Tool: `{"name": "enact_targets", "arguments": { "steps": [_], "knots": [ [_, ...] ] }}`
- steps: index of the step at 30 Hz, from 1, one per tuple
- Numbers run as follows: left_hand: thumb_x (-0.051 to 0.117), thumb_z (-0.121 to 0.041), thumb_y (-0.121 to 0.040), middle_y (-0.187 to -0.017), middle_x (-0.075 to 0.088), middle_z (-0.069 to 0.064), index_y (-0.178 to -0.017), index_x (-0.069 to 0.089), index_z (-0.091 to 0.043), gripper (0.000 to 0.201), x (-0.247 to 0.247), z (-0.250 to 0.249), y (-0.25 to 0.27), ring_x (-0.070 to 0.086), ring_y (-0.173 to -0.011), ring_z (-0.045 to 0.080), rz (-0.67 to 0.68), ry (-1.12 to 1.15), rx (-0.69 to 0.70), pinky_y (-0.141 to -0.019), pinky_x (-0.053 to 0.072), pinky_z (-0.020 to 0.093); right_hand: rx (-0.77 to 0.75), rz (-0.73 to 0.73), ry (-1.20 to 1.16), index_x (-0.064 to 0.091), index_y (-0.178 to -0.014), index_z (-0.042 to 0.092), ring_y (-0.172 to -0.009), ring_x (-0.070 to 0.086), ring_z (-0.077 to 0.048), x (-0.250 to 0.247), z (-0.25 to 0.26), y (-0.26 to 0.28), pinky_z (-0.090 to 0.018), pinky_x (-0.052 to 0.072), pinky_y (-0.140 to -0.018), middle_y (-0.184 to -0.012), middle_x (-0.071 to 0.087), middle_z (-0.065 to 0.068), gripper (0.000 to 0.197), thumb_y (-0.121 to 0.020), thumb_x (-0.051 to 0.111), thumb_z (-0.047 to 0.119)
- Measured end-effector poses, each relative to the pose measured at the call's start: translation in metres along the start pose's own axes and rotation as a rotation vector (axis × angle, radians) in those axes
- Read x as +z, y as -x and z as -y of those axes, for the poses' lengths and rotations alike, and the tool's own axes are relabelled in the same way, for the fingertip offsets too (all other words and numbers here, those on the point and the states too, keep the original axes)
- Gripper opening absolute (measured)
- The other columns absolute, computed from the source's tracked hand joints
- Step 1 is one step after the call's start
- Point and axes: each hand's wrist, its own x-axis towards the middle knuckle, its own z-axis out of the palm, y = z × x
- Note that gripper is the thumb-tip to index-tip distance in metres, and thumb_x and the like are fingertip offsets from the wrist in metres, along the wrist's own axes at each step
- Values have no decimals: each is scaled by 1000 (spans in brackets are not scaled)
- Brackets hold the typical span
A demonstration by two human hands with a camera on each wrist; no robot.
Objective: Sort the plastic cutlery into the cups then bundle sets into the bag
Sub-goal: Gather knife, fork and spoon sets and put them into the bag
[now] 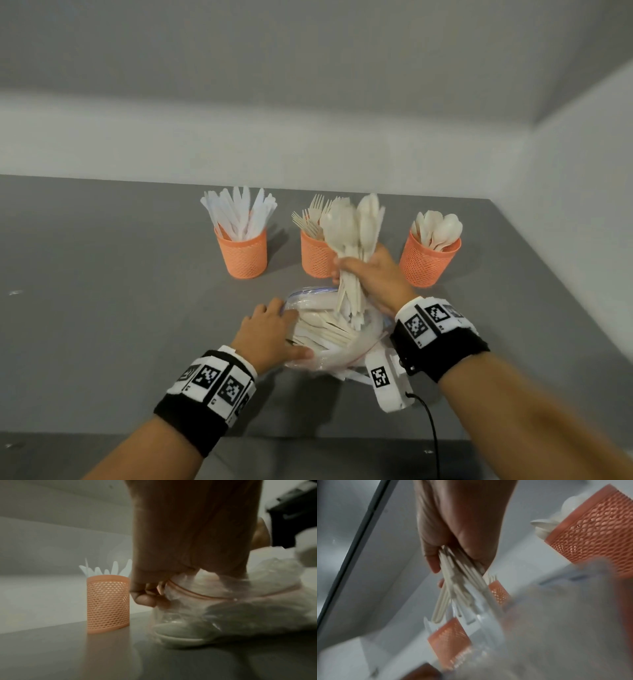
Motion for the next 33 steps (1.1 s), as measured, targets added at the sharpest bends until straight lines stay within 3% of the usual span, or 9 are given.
{"name": "enact_targets", "arguments": {
  "steps": [5,9,13,18,21,24,28,31,33],
  "knots": [
    [46,-70,-76,-144,26,4,-131,46,-31,68,-9,-6,-1,27,-132,25,-83,-114,-40,-107,25,42,12,5,-308,61,-92,3,-54,56,-15,-4,22,7,-28,54,-56,-65,56,-9,8,-86,55,0],
    [23,-71,-77,-139,39,-1,-125,55,-23,75,-39,-23,0,33,-132,14,-481,608,134,-110,27,36,25,17,-306,61,-89,2,-56,56,-16,2,20,10,-26,52,-55,-64,57,-9,5,-86,56,3],
    [58,-60,-77,-105,59,-5,-120,54,-11,66,-67,-50,0,55,-94,10,-175,1270,161,-79,42,21,-14,187,-199,61,-102,-7,-65,64,-19,18,24,18,-27,54,-54,-72,67,-8,21,-82,54,-9],
    [71,-36,-69,-71,60,8,-95,66,-8,38,-67,-47,-10,45,-56,16,-7,1602,104,-48,37,23,-12,296,83,51,-120,3,-69,66,-15,31,19,19,-21,49,-48,-96,67,-14,55,-67,55,-12],
    [73,-29,-67,-85,59,18,-94,65,-9,34,-65,-48,-12,53,-75,29,-3,1695,-12,-66,41,34,-27,323,207,45,-125,10,-77,66,-5,33,12,18,-19,52,-60,-98,66,-3,65,-64,62,-5],
    [64,-22,-81,-99,66,16,-101,63,-13,22,-66,-46,-15,61,-93,29,-28,1772,-96,-83,43,45,-65,321,374,33,-138,17,-115,56,-10,37,10,19,-31,52,-92,-126,57,1,78,-69,70,12],
    [55,-23,-88,-91,72,5,-101,65,-14,19,-72,-39,-21,69,-88,18,-88,1919,-85,-81,49,33,-98,322,457,21,-143,24,-134,35,-9,35,16,18,-29,34,-110,-146,36,8,73,-84,65,25],
    [48,-19,-91,-74,73,4,-87,65,-10,20,-82,-30,-26,72,-71,15,-54,2086,-40,-66,55,33,-78,362,334,16,-145,37,-136,23,-1,30,23,17,-23,28,-106,-142,22,23,58,-96,45,33],
    [46,-18,-91,-65,70,3,-78,60,-9,22,-88,-23,-29,70,-64,16,-55,2141,-18,-68,54,36,-22,361,240,23,-143,38,-122,52,-23,29,23,14,-32,50,-83,-135,44,13,49,-97,41,32]
  ]
}}
